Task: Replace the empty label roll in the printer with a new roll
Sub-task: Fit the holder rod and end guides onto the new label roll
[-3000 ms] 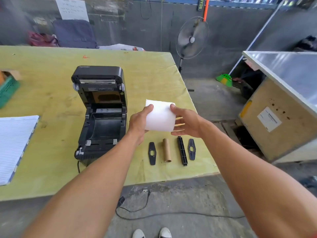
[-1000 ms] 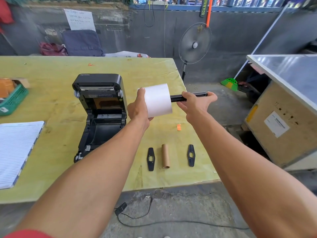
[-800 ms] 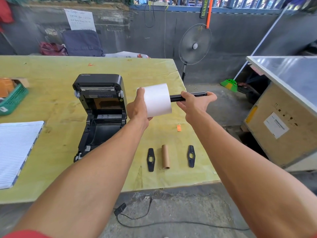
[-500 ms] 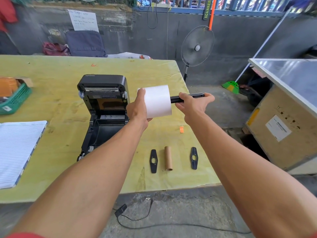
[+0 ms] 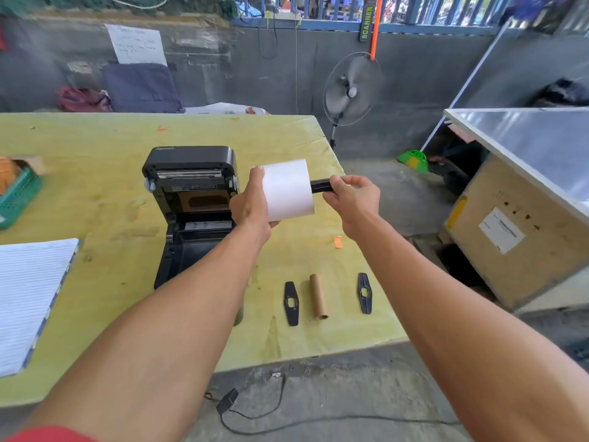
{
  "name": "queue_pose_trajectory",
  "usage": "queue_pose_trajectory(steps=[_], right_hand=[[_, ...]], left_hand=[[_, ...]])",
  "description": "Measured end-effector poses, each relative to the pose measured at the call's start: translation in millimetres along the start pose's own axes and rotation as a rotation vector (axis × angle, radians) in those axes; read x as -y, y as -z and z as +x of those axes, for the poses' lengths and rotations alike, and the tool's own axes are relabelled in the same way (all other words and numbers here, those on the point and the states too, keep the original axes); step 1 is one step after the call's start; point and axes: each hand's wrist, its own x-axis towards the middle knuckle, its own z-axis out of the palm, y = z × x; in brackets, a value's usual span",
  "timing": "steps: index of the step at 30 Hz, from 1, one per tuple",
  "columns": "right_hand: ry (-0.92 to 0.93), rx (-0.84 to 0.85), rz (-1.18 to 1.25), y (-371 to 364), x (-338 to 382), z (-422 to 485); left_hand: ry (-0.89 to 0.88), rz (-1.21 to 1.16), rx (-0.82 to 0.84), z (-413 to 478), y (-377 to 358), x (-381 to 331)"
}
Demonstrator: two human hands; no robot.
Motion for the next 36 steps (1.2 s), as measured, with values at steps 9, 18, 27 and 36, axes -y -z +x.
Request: queue_pose_trajectory(steps=[9,18,27,36], right_hand=[[0.005,0.114,0.017,4.8,-17.5,1.4],[-0.002,0.166,-0.038,14.2,-21.3,20.5],[-0.090,0.144,-0.020,33.2,-33.0,46.3],[-0.199,-0.055,-1.022,100.2,-124.2,53.0]], left_hand=[[0.026,0.035,0.047,6.5,-0.3,8.8],[0.039,0.048,0.029,23.5,-17.0,18.6],[0.051,0.090,0.030,33.7,-35.3,36.4],[0.092,0.120,0.022,42.5,-38.4,67.4]])
